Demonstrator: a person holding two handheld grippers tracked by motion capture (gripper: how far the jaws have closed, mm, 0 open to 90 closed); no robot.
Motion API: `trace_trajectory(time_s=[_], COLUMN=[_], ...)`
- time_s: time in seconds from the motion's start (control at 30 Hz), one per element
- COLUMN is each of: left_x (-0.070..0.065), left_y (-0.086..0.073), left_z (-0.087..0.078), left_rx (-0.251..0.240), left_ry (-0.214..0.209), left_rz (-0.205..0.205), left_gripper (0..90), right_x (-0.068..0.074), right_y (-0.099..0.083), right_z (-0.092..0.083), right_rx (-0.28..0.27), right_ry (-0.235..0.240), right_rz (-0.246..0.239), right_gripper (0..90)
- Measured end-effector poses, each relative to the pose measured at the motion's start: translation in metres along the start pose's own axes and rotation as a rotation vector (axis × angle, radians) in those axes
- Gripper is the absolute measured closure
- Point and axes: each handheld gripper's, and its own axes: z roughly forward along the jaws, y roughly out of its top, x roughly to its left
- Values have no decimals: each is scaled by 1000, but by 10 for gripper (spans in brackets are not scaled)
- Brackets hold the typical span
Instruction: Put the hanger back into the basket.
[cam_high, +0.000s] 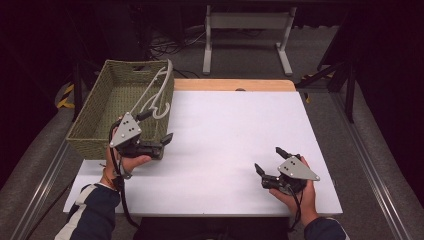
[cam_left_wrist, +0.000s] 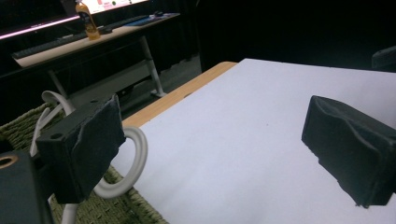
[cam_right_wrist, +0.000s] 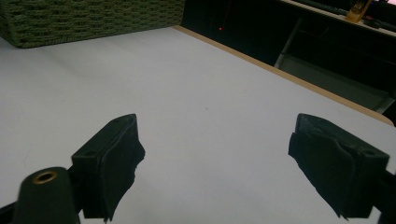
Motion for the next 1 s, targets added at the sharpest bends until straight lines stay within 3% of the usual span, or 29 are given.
trace_trajectory(time_s=[0.1,0.3,0.5,0.83,0.9,1.0], left_x=[-6,-22,-35,-42,-42,-43], left_y=[-2,-5,-14,-33,-36,-41], left_z=[2,5,6,-1,-2,-5], left_rx=[-1,2,21,47,62,71], left_ry=[2,-38,-48,-62,-56,-57], left_rz=[-6,20,43,68,90,82], left_gripper=[74,74,72,71,71,70], right_x=[0,1,2,4,5,6], right_y=[0,0,0,0,1,1], right_z=[0,0,-1,-2,-2,-3], right_rx=[3,5,1,-2,-1,0], right_ry=[0,1,-3,3,8,8], right_rz=[-1,-15,-18,-30,-29,-32], right_gripper=[157,157,157,157,157,158])
